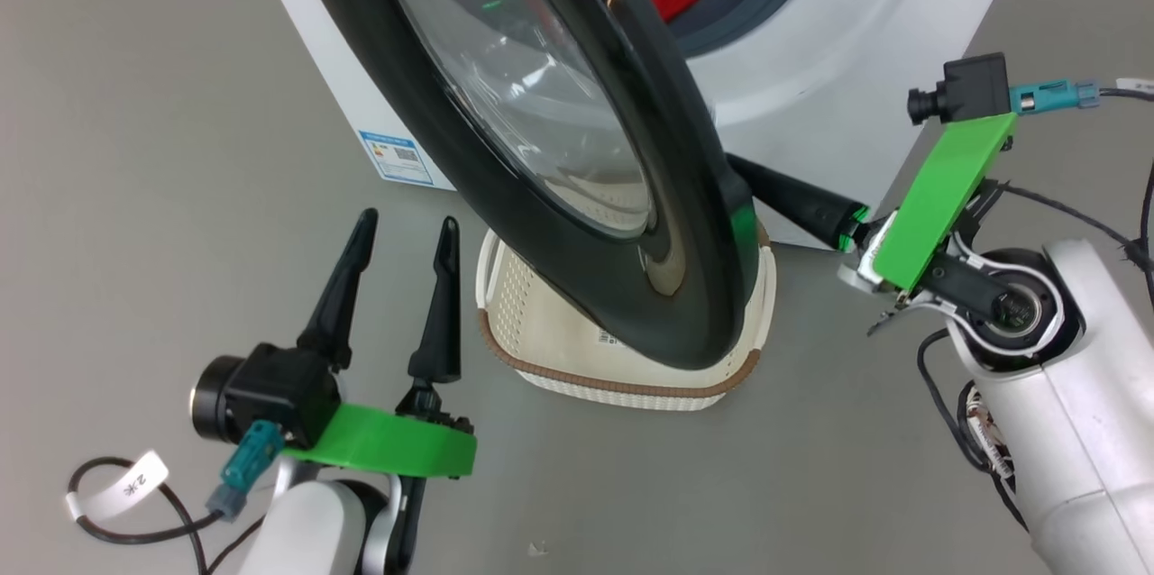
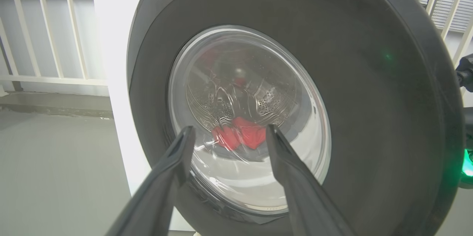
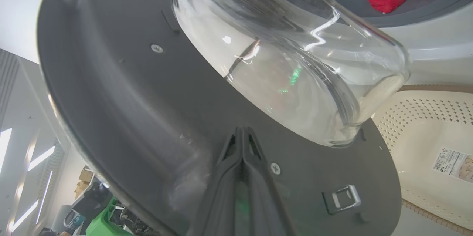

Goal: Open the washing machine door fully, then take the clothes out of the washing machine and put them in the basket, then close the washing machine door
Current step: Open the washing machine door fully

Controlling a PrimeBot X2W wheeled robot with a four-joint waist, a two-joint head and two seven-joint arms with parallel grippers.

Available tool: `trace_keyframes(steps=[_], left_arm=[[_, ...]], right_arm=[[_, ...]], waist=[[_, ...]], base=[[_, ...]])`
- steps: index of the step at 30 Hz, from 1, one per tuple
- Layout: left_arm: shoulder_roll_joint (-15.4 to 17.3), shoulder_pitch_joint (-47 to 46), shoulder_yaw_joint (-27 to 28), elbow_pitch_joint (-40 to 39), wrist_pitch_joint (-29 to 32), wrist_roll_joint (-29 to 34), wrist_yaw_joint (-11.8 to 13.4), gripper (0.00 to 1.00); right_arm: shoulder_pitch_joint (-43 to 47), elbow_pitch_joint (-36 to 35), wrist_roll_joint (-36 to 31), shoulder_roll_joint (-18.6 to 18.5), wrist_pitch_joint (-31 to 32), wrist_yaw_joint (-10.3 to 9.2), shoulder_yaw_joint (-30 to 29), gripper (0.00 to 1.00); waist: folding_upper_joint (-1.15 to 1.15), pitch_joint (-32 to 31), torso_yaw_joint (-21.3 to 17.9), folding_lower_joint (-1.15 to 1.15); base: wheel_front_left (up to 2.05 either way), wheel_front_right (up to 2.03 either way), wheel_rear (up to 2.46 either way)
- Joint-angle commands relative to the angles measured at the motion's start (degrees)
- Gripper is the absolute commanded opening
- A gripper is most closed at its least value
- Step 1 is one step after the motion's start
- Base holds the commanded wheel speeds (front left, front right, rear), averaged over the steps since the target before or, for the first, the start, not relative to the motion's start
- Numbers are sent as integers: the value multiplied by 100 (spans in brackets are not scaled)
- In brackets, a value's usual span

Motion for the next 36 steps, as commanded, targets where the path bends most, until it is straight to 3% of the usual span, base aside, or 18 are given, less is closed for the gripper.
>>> trace_keyframes(steps=[1,36], left_arm=[[107,6,208,-142,-45,-13,42,100],[107,305,75,-16,-45,-205,100,100]], right_arm=[[56,-239,-26,140,50,44,125,0],[790,-590,-297,657,511,44,335,0]], waist=[[0,-42,40,0],[0,-370,1045,0]], base=[[0,0,0],[0,0,0]])
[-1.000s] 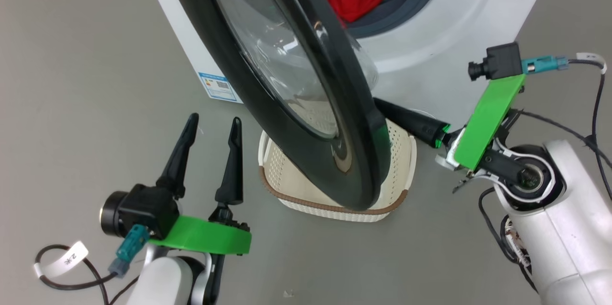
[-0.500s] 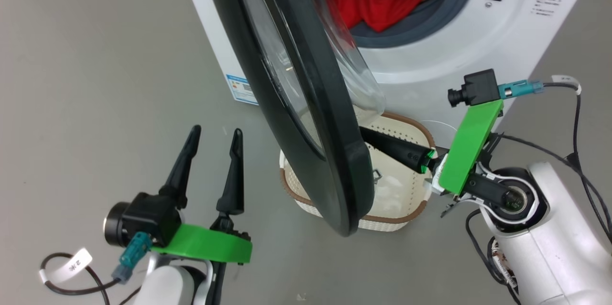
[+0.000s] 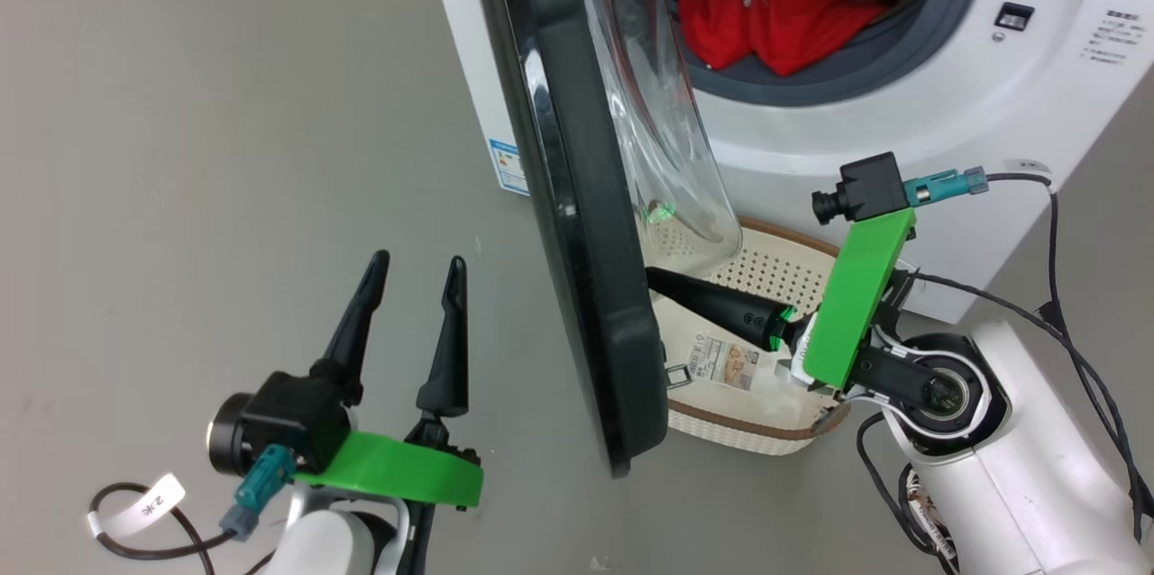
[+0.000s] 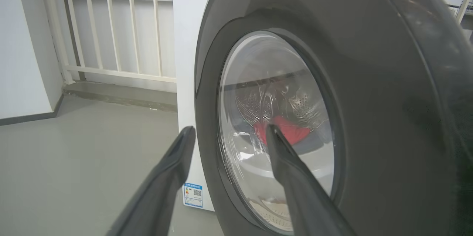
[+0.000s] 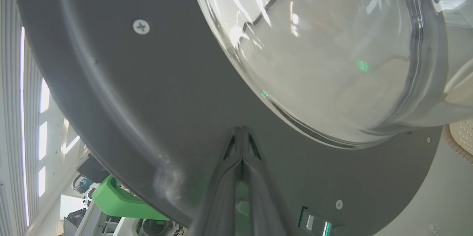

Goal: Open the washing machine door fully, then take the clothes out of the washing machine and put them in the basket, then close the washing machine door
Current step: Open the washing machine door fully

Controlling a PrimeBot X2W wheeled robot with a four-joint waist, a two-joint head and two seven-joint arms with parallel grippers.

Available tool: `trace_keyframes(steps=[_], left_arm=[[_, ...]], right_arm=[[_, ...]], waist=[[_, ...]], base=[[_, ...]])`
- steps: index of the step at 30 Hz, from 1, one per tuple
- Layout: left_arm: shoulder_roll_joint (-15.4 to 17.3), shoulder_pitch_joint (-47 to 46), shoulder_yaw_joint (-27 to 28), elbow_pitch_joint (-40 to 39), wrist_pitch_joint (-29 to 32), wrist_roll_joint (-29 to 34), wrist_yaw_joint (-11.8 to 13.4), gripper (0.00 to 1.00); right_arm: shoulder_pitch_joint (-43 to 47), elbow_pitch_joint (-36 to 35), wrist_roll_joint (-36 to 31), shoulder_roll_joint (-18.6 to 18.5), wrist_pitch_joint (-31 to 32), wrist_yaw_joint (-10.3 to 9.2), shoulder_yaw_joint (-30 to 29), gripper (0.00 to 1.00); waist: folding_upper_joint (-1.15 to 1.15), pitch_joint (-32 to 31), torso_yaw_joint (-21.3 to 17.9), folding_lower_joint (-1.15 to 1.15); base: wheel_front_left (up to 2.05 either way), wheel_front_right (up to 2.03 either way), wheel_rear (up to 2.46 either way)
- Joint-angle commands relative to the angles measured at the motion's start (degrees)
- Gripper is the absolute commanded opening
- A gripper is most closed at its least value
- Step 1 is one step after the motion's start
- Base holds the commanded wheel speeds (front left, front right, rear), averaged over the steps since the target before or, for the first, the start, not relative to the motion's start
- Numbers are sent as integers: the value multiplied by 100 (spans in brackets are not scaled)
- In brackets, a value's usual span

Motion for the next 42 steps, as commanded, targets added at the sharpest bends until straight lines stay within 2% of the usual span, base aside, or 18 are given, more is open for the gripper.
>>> trace_keyframes(steps=[1,14,29,33,36,37,38,39,40,41,42], left_arm=[[105,17,170,-101,-45,-44,48,100],[105,91,114,-46,-45,-79,59,100],[106,120,103,-23,-45,-111,57,100],[106,135,115,-33,-45,-121,75,100],[106,148,127,-41,-45,-142,86,100],[106,153,131,-45,-45,-150,88,100],[106,161,139,-48,-45,-158,88,100],[106,161,139,-48,-45,-158,88,100],[107,170,153,-52,-45,-169,85,100],[109,180,170,-57,-45,-181,81,100],[114,191,187,-62,-45,-189,80,100]], right_arm=[[15,-201,-44,169,23,44,160,0],[15,-138,109,193,-81,44,535,0],[-116,33,236,194,-322,44,874,0],[-135,67,48,194,-447,44,845,0],[-146,97,-401,113,-717,44,797,0],[-139,114,-602,72,-832,44,789,30],[-126,130,-822,31,-967,44,776,48],[-126,130,-822,31,-967,44,776,48],[-108,145,-1048,-6,-1095,44,773,82],[-88,143,-1274,-38,-1224,44,779,100],[-63,134,-1516,-71,-1377,44,779,100]], waist=[[0,-45,95,0],[0,-164,447,0],[0,-187,630,0],[0,-183,622,0],[0,-185,605,0],[0,-187,599,0],[0,-192,593,0],[0,-192,593,0],[0,-196,584,0],[0,-198,574,0],[0,-202,562,0]], base=[[0,0,0],[0,0,0],[0,0,0],[0,0,0],[0,0,0],[0,0,0],[0,0,0],[0,0,0],[0,0,0],[0,0,0],[0,0,0]])
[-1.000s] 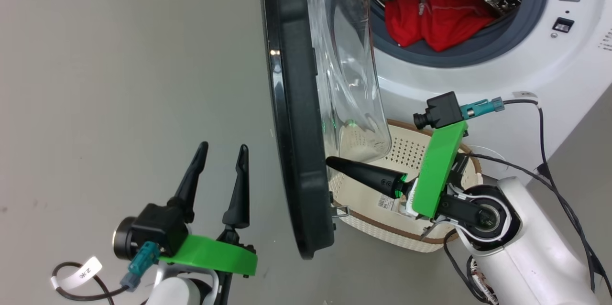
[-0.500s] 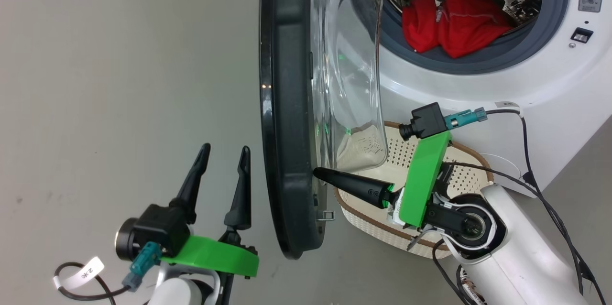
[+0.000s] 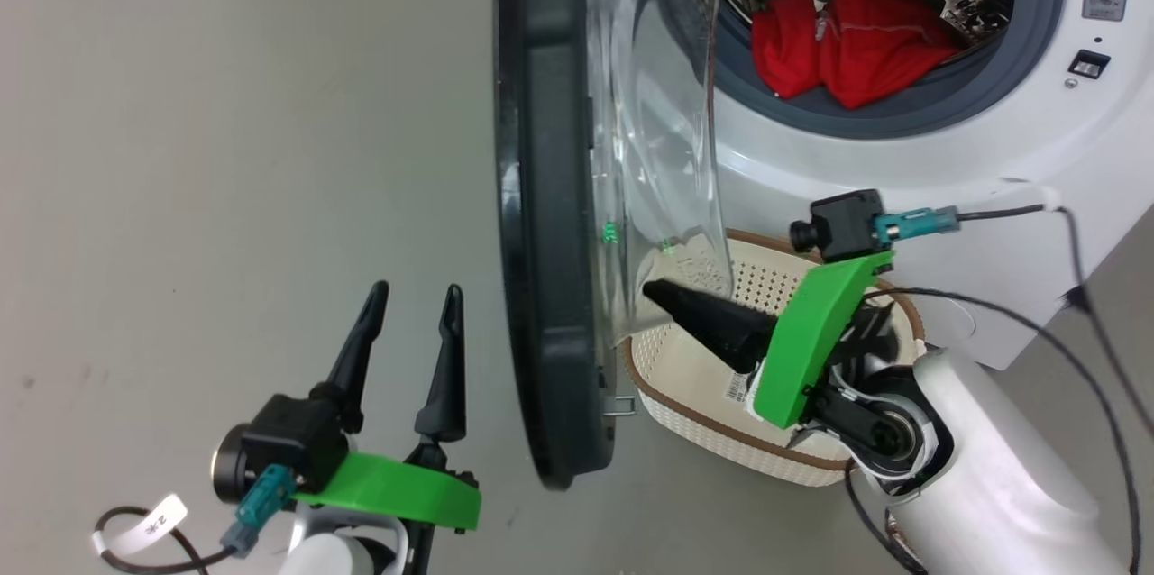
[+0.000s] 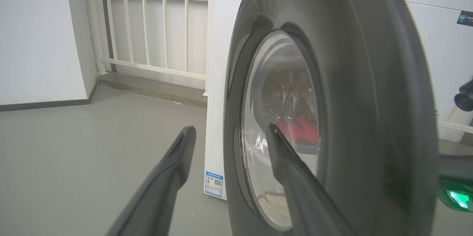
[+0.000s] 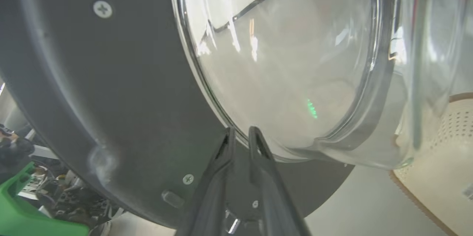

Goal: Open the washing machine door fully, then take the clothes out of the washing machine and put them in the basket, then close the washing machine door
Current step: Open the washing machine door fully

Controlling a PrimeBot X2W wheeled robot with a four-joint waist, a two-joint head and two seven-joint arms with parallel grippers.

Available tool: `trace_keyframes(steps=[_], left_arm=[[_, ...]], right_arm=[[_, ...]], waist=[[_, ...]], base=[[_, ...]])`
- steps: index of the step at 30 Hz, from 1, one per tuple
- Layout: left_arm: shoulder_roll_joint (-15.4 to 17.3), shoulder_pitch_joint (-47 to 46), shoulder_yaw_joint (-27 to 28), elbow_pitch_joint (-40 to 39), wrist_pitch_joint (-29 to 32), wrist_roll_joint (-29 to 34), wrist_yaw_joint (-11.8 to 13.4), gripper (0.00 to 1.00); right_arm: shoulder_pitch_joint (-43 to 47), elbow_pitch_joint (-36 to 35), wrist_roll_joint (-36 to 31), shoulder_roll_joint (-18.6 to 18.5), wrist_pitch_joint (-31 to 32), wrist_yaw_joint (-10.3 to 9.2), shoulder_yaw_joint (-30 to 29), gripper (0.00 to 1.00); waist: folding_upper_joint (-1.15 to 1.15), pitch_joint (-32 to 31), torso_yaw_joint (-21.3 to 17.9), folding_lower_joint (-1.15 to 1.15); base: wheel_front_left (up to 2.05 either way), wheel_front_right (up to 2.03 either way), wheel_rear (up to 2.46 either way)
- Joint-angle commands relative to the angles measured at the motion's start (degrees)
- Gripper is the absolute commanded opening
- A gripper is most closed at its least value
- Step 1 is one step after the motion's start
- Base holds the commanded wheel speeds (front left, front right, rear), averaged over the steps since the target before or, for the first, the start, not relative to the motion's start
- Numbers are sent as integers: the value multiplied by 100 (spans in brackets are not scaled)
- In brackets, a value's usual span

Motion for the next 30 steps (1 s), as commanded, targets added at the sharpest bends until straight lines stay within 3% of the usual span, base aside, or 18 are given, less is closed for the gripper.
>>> trace_keyframes(steps=[1,11,21,25,30], left_arm=[[112,-24,211,-150,-46,-28,30,100],[157,124,347,-284,-46,-10,19,100],[160,322,530,-426,-46,92,-36,100],[151,435,634,-591,-46,172,-43,100],[140,584,733,-788,-46,310,-117,100]], right_arm=[[-85,-168,-155,56,-101,44,64,100],[299,-231,-2522,39,-1665,44,-194,100],[903,-252,-4842,280,-3282,44,-1217,100],[1207,-395,-5372,338,-3836,44,-1680,100],[1553,-557,-5296,343,-4197,44,-1959,100]], waist=[[0,-5,-15,0],[0,-56,-155,0],[0,-137,-232,0],[0,-168,-265,0],[0,-201,-293,0]], base=[[0,0,0],[0,0,0],[0,0,0],[0,0,0],[0,0,0]])
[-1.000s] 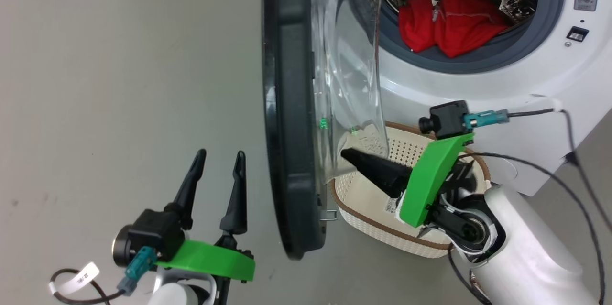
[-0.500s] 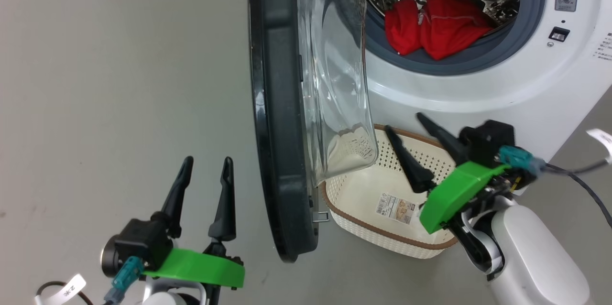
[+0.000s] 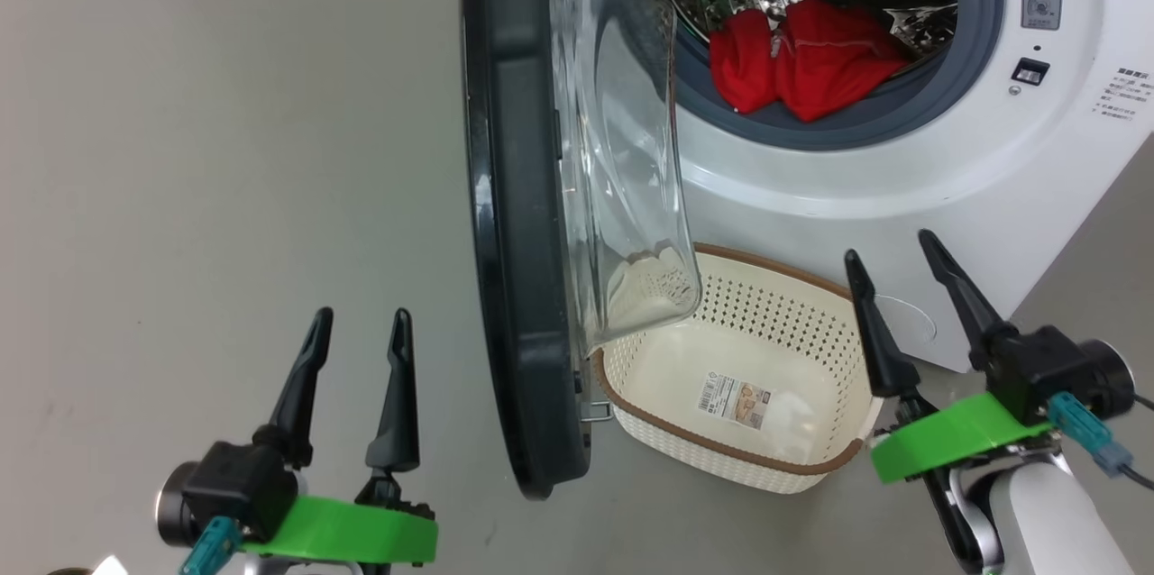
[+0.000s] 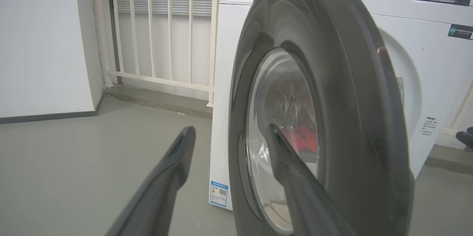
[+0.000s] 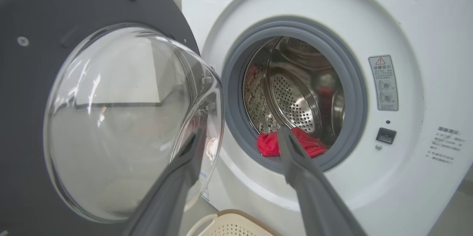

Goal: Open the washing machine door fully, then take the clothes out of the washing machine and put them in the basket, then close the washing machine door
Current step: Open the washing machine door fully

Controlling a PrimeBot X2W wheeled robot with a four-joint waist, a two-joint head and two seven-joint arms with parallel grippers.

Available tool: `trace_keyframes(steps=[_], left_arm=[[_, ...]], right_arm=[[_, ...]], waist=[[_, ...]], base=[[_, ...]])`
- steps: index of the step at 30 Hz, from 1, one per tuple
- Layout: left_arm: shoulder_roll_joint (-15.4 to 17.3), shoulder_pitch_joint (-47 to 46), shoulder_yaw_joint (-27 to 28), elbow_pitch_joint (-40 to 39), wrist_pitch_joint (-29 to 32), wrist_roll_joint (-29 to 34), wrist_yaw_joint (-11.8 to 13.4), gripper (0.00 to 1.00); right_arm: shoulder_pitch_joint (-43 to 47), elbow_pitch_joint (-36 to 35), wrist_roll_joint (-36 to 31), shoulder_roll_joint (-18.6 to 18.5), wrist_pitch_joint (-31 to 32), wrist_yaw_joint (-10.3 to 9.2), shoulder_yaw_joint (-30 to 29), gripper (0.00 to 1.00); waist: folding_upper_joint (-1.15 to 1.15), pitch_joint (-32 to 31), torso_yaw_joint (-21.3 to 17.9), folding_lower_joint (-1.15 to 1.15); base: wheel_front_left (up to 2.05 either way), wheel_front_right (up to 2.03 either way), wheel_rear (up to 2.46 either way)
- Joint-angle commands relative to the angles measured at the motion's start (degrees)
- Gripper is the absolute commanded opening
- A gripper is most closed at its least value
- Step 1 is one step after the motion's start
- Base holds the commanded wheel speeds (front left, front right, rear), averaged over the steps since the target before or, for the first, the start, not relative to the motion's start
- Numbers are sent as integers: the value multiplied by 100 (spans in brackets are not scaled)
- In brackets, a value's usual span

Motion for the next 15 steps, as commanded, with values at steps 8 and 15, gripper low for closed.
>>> trace_keyframes(steps=[8,15], left_arm=[[61,181,319,-184,-45,169,-175,100],[51,292,363,-156,-45,183,-220,100]], right_arm=[[540,-349,302,28,-227,36,2,100],[919,-550,444,28,-234,36,33,100]], waist=[[0,-73,-49,0],[0,-136,-59,0]], base=[[0,0,0],[0,0,0]])
